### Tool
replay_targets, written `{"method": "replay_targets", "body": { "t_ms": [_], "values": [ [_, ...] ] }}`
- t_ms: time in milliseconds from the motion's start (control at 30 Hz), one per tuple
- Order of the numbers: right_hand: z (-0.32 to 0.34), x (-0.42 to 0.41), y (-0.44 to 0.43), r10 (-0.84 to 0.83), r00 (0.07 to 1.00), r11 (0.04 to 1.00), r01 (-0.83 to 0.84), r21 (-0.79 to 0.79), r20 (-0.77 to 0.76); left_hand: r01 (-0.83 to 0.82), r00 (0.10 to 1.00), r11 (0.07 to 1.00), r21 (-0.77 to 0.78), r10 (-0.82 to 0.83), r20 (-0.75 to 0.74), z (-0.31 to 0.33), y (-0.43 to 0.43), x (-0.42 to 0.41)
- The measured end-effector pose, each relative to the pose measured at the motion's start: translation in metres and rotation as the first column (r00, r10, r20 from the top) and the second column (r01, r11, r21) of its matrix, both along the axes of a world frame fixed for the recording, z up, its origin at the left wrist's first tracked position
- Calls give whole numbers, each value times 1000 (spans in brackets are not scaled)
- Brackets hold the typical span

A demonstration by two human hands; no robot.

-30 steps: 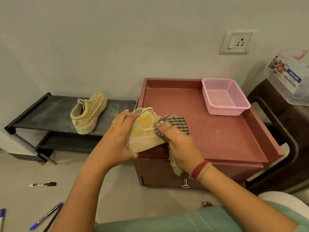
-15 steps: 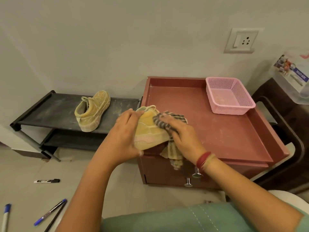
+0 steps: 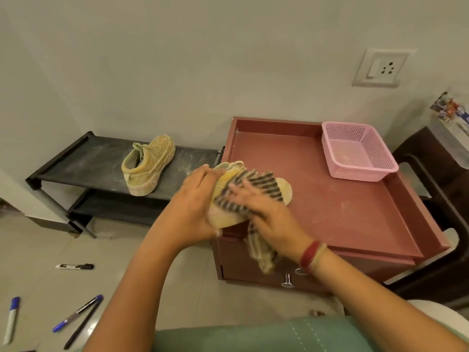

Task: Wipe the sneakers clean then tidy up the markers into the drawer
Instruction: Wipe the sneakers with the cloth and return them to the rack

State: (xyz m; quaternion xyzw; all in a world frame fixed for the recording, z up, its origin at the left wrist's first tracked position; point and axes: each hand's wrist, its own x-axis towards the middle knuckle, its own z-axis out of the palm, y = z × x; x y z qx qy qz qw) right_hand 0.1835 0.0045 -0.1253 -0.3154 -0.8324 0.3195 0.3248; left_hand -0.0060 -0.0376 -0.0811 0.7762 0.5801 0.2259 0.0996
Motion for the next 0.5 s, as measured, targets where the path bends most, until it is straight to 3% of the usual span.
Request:
{"method": "replay_targets", "body": {
  "t_ms": [100, 233, 367, 500],
  "values": [
    [9, 6, 21, -244, 963, 963, 228, -142, -115, 8, 1000, 1000, 0, -8, -26, 0, -1, 3],
    [5, -4, -3, 34, 998, 998, -36, -59, -44, -6, 1000, 1000, -18, 6, -23, -2, 1, 1],
    [13, 18, 38, -258, 965, 934, 236, -269, -48, 32, 997, 999, 23, -30, -76, -1, -1, 5],
    [14, 19, 21, -170, 985, 960, 163, -226, -11, 66, 993, 996, 66, -59, -101, -3, -1, 7]
  ]
}}
